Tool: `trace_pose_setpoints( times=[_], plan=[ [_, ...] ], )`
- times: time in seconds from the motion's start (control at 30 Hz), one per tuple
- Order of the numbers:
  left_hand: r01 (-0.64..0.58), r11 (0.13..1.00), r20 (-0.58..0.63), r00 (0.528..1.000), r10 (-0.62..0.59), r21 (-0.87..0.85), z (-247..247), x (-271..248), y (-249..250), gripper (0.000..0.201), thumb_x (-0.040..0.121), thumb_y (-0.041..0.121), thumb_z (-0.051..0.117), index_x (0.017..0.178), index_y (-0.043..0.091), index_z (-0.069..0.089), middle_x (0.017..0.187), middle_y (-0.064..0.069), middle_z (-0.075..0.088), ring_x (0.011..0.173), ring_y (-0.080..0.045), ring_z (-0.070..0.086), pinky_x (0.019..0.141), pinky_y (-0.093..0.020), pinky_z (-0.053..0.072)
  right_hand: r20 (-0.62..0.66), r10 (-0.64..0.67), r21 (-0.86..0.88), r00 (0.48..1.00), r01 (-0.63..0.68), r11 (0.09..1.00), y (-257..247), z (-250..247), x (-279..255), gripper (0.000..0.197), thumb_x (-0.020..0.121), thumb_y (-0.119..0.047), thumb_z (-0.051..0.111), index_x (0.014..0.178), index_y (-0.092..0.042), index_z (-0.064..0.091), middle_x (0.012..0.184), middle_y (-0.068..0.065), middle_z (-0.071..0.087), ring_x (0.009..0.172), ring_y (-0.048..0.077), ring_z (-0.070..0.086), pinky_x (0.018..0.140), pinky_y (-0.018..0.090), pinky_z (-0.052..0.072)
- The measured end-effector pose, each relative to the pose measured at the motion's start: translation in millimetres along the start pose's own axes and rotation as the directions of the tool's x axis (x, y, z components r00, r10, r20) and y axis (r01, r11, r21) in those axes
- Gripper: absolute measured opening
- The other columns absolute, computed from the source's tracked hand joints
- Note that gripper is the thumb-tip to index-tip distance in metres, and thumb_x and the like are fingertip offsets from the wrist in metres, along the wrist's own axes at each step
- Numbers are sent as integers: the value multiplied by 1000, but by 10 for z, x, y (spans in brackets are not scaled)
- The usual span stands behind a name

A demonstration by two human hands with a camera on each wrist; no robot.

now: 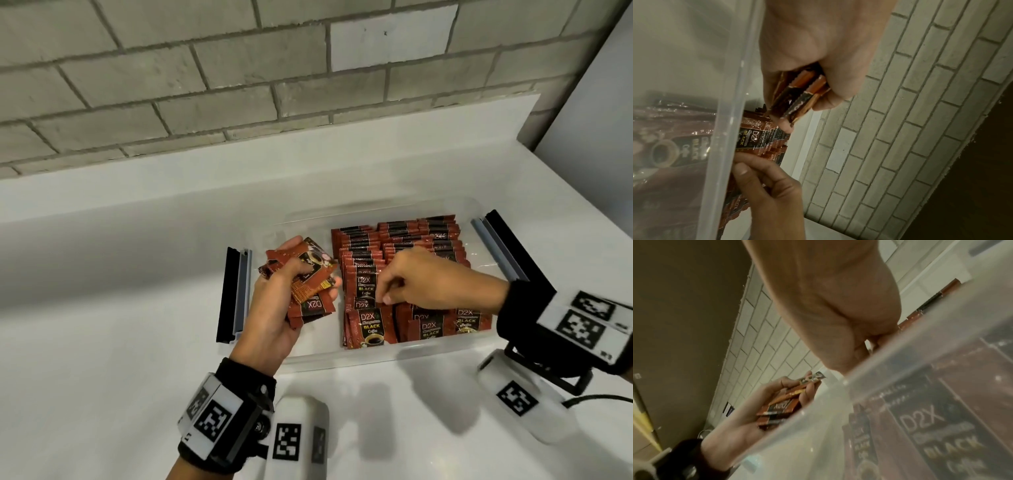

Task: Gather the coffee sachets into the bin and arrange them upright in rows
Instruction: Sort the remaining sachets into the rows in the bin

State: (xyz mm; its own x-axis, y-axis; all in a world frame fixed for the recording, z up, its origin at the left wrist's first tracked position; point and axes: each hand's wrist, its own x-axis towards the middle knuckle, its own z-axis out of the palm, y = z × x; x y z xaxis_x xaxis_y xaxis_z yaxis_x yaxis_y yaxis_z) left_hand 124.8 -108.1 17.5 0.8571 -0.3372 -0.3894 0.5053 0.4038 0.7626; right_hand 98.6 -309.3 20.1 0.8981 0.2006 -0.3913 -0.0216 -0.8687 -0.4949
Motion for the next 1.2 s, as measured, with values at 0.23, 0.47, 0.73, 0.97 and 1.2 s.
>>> trace_pose_setpoints(
  times=[0.23, 0.47, 0.73, 0.97, 1.2],
  plan=[
    [14, 992, 127, 991, -30, 126, 47, -50, 5, 48, 83, -5, 61, 123, 22, 60, 97, -24, 71, 65, -31, 69, 56, -34, 58, -308, -37, 196, 951, 101, 975, -102, -403, 15, 23, 91, -26, 61, 114, -28, 65, 107, -18, 60, 90, -9, 52, 70, 0, 33],
    [34, 972, 185, 980, -78, 233, 66, -78, -6, 49, 76, -6, 68, 118, 18, 63, 98, -27, 69, 62, -34, 68, 52, -32, 58, -300, -249, 99, 921, 290, 952, -291, -419, 60, 35, 90, -28, 63, 124, -34, 61, 101, -22, 62, 86, -25, 48, 75, -5, 34],
    [-15, 981, 87, 996, -2, 193, 24, -17, -27, 48, 75, -1, 72, 117, 21, 65, 102, -16, 73, 79, -34, 71, 62, -35, 59, -62, -91, 228, 994, 103, 968, -224, -485, -53, 40, 86, -30, 68, 124, -37, 55, 81, -11, 72, 83, -4, 64, 81, 15, 41],
    [-40, 991, 29, 999, 37, 125, 6, 22, -34, 42, 81, 8, 69, 120, 22, 63, 100, -8, 74, 83, -25, 71, 72, -36, 57, 189, -92, 446, 978, -2, 895, -205, -383, -52, 47, 89, -9, 63, 129, -29, 48, 68, -4, 65, 62, 8, 60, 64, 22, 51],
    [-20, 999, -40, 999, 18, -42, -46, 64, -10, 32, 92, 13, 43, 118, 22, 61, 112, -18, 69, 96, -28, 65, 77, -40, 54, 292, -39, 556, 956, -136, 820, -152, -368, -116, 17, 95, -8, 55, 111, -12, 49, 89, 23, 64, 73, 27, 71, 55, 24, 53]
  ],
)
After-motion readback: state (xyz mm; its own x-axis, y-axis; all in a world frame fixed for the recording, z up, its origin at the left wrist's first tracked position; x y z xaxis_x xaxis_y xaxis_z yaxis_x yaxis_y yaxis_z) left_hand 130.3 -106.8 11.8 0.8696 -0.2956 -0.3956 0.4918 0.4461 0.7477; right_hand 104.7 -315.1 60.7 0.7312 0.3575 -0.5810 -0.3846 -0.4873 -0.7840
